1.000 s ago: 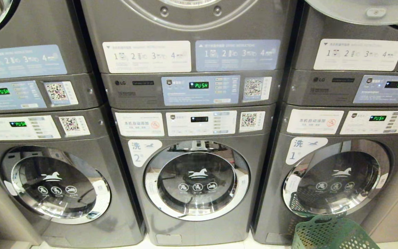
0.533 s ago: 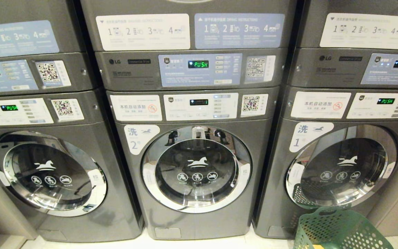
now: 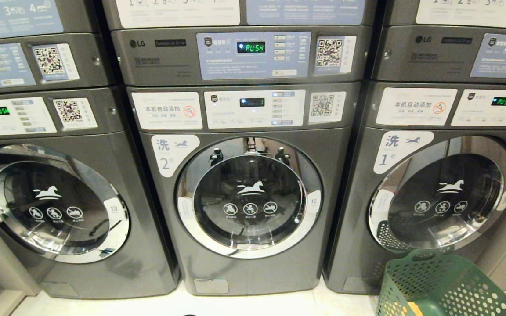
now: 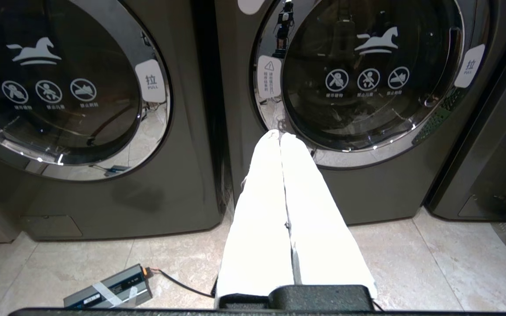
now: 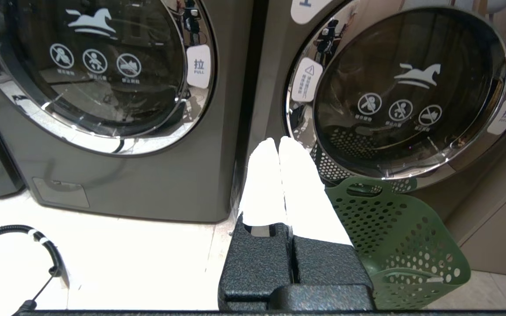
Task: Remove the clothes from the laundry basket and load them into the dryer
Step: Take the clothes out of the basket
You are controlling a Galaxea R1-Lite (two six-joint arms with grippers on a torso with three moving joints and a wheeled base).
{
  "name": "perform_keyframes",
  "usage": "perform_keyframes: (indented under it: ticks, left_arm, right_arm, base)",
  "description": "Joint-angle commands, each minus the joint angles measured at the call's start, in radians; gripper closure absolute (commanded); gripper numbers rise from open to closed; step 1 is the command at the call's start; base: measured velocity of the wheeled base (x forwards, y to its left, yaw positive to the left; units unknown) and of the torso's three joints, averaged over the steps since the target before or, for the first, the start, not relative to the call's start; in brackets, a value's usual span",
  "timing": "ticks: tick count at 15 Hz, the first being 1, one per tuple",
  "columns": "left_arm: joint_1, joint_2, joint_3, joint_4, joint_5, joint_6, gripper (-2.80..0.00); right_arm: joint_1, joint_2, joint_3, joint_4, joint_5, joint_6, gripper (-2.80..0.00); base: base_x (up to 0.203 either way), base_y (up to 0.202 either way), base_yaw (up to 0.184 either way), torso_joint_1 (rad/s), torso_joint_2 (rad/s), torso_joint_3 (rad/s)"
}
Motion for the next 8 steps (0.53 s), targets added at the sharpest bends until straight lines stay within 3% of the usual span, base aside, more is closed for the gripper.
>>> perform_keyframes:
  ticks: [1, 8]
  left_arm:
    - [0.0, 0.001, 0.002, 0.0, 0.0, -0.001, 0.0]
    - [0.0, 0.001, 0.002, 0.0, 0.002, -0.001, 0.0]
  right_arm:
    - [0.0, 0.001, 0.0, 0.0, 0.001, -0.001, 0.0]
    - [0.0, 0.001, 0.0, 0.0, 0.002, -0.002, 0.0]
  base:
    - [0.0, 0.0, 0.0, -0.132, 0.45, 0.32]
    - [0.0, 0.0, 0.0, -0.078, 0.42, 0.334]
